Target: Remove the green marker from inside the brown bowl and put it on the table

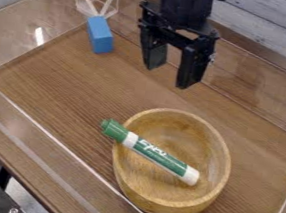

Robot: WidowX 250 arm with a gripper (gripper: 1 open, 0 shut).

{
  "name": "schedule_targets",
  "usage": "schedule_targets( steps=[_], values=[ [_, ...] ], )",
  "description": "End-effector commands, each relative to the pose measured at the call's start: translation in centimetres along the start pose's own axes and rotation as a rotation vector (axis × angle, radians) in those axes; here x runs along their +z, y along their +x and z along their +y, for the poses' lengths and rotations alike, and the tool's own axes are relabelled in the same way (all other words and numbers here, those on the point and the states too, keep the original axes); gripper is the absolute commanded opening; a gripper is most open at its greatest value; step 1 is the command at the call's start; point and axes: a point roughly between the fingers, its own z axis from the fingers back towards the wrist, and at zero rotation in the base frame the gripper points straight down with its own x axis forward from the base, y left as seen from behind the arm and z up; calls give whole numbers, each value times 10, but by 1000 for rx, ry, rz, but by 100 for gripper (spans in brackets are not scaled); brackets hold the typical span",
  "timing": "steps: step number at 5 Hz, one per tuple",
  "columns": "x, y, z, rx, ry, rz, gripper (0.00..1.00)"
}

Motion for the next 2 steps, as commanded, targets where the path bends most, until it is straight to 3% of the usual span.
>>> schedule_targets(
  steps=[1, 2],
  values=[
    [8, -2, -5, -62, 9, -38, 100],
    [4, -10, -7, -130, 7, -30, 100]
  ],
)
